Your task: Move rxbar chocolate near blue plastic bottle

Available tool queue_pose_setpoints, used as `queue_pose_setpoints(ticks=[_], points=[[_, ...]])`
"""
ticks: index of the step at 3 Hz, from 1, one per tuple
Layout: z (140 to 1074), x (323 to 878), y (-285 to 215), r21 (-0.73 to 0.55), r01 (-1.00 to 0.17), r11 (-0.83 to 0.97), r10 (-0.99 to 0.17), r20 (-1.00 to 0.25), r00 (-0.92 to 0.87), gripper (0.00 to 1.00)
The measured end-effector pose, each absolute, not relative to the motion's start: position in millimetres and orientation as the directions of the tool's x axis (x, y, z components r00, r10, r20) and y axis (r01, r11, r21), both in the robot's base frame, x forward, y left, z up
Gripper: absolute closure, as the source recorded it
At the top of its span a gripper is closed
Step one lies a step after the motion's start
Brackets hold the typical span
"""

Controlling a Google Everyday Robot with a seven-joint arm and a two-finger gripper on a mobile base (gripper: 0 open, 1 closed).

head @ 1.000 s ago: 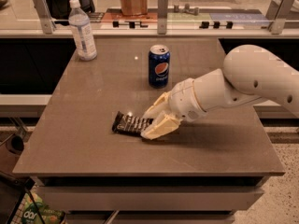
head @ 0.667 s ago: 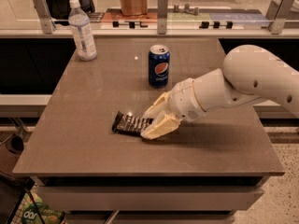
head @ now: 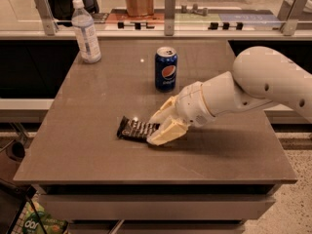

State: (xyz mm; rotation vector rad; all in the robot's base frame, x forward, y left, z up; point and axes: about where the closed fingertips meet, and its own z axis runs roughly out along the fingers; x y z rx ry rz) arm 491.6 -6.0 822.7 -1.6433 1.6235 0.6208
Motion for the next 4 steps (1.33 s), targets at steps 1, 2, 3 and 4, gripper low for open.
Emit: queue_pose_setpoints(ticks=[1,2,3,4], points=[[853.7,497.9,-23.7,-0.203,-0.975,0.095,-0.672,-0.735,0.087,1.00],[887.2,503.3,-42.9,-0.249,-0.960,0.126,-0.713,-0.696,0.087,1.00],[913.2,507.4,-53.1,-0.284,-0.949,0.136,-0.743,-0.663,0.092,1.00],[929.9,512.1,-59.5,-0.306,-0.941,0.142,-0.760,-0.642,0.095,1.00]])
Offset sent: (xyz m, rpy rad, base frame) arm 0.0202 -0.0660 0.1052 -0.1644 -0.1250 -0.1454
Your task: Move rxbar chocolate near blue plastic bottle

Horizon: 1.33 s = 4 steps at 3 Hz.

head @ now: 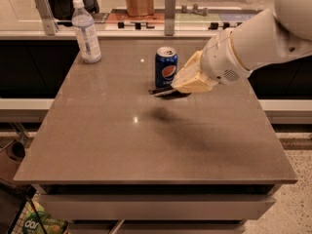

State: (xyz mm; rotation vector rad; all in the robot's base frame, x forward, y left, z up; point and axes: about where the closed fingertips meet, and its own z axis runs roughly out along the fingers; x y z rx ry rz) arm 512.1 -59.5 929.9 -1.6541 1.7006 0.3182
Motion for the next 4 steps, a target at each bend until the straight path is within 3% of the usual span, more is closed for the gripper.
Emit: queue_pose_setpoints(ticks=[4], points=[[1024.0,535.6,-15.9,-0.452,-0.892,0.025,-0.829,-0.507,0.234,1.00]])
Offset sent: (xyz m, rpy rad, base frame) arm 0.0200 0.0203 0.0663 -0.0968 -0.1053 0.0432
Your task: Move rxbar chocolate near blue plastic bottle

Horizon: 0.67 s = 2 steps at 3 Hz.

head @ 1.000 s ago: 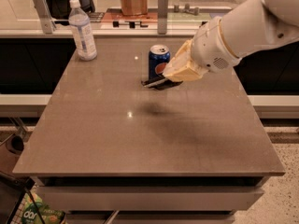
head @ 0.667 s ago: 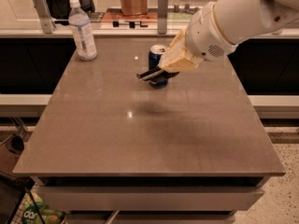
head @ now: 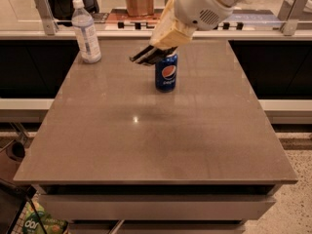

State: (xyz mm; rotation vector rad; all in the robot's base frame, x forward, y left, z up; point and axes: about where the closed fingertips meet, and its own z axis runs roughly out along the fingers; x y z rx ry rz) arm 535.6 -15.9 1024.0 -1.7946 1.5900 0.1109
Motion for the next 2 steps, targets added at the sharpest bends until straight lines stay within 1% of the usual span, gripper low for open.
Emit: queue_pose_setpoints(ticks=[2], points=[[1062.4,570.4,22.5,-0.517,-0.855,-0.053,-0.835,-0.446,0.322,1.00]])
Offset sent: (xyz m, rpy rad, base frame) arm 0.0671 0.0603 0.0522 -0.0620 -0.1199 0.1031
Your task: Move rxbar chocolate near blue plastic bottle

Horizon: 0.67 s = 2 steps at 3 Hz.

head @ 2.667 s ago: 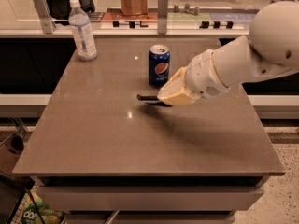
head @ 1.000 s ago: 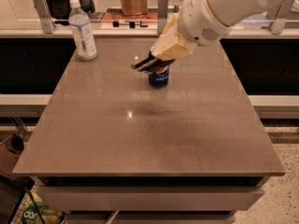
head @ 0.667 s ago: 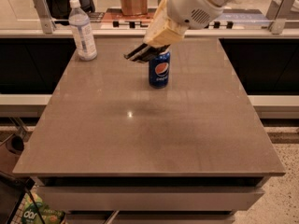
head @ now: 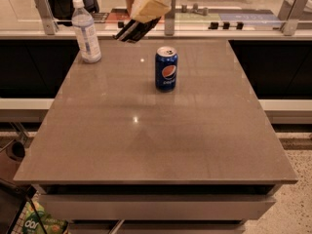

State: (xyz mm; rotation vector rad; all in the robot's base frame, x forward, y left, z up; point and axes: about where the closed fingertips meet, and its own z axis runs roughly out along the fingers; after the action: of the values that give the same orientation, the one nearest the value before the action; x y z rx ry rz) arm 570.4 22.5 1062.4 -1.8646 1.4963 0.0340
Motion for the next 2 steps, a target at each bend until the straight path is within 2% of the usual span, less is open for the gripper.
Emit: queue_pose_setpoints(ticks=[2], points=[[1050.8,623.4,35.1,-0.615,-0.786,-0.056,-0.779,-0.466,0.420,1.00]])
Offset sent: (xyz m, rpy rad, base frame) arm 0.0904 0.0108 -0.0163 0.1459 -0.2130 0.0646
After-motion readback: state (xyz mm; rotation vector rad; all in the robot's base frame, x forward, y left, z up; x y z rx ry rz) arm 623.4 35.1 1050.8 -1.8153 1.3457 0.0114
